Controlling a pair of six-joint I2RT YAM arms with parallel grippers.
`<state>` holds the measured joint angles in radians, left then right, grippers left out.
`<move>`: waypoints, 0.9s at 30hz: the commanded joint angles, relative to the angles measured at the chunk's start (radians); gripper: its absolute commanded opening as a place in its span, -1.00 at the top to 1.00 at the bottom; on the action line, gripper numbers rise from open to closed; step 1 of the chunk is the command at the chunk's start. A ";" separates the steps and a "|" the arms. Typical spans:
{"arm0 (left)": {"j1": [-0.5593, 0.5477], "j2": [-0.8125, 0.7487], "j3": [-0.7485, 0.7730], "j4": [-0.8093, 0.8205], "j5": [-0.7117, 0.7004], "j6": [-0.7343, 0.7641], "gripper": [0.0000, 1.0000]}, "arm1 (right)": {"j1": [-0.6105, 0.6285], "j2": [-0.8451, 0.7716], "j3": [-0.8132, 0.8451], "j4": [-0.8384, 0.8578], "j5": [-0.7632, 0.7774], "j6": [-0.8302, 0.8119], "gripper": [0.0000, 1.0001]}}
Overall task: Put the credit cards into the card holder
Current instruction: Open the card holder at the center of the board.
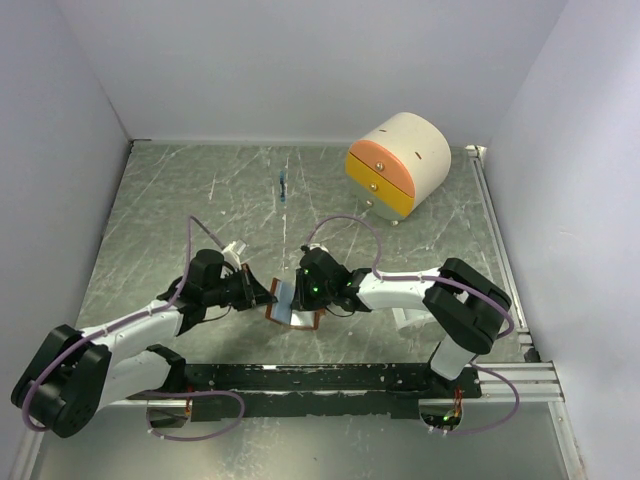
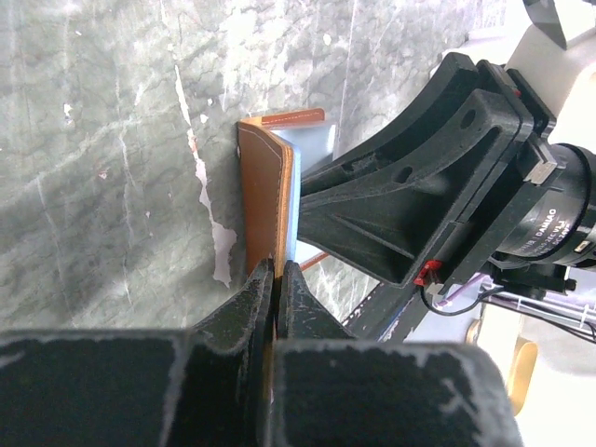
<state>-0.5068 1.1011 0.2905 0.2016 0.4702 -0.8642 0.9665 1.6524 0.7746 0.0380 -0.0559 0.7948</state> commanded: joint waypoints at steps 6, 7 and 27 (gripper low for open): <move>-0.005 -0.111 -0.003 -0.085 -0.025 0.002 0.86 | 0.008 -0.111 -0.028 0.057 -0.043 0.050 0.21; -0.006 -0.123 -0.008 -0.086 -0.029 -0.005 0.86 | 0.009 -0.118 -0.035 0.072 -0.054 0.060 0.16; -0.006 -0.161 0.003 -0.161 -0.079 -0.003 0.86 | 0.122 -0.098 0.041 0.016 0.006 0.069 0.04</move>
<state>-0.5072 0.9634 0.2771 0.0406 0.4103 -0.8680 1.0561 1.5829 0.7681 0.0807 -0.0841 0.8749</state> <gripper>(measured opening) 0.088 0.514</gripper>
